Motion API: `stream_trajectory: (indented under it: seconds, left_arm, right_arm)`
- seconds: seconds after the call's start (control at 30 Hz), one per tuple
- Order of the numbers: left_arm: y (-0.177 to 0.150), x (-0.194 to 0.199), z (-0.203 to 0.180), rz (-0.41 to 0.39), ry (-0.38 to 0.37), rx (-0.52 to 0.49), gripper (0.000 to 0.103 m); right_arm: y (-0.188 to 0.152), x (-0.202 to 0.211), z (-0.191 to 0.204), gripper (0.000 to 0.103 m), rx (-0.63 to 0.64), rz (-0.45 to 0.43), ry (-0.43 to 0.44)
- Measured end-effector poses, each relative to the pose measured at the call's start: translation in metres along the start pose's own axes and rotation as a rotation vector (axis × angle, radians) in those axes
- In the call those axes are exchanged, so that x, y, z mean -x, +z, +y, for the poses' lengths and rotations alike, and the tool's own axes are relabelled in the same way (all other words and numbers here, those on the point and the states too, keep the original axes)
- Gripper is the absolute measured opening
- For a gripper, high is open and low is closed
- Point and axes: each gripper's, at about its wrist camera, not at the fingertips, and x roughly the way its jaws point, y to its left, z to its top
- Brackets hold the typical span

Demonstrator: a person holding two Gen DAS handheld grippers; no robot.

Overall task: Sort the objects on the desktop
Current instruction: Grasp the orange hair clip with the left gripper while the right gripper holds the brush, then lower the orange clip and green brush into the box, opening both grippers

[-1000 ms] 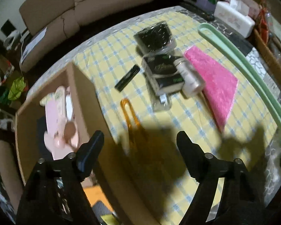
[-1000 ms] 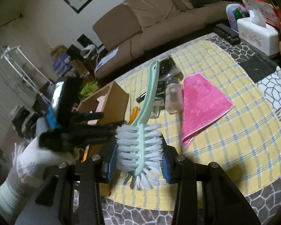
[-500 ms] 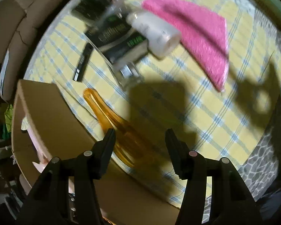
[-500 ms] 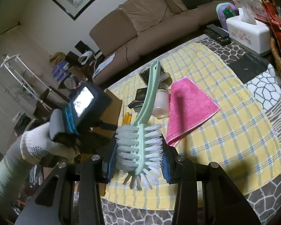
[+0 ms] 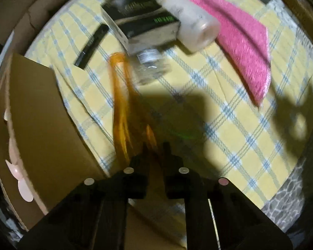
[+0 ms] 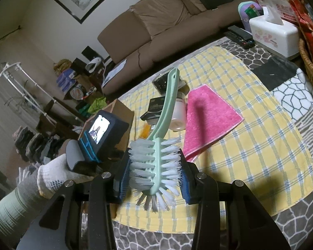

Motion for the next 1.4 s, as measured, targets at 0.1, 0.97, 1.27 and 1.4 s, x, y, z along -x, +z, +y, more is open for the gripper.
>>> stream_trajectory:
  seconds: [0.1, 0.97, 1.27, 1.4]
  left_arm:
    - [-0.007, 0.024, 0.016, -0.104, -0.095, 0.091, 0.009]
    - [-0.214, 0.126, 0.234, -0.462, -0.458, 0.569, 0.009]
    - [-0.186, 0.07, 0.273, -0.381, -0.417, 0.598, 0.009]
    - [-0.175, 0.053, 0.278, -0.335, -0.386, 0.57, 0.009]
  right_arm:
    - [0.0, 0.0, 0.001, 0.04, -0.002, -0.002, 0.011]
    - [-0.021, -0.103, 0.17, 0.042, 0.013, 0.112, 0.351]
    - [-0.022, -0.233, 0.204, 0.042, -0.127, 0.249, 0.328]
    - [-0.019, -0.267, 0.207, 0.042, -0.137, 0.286, 0.289]
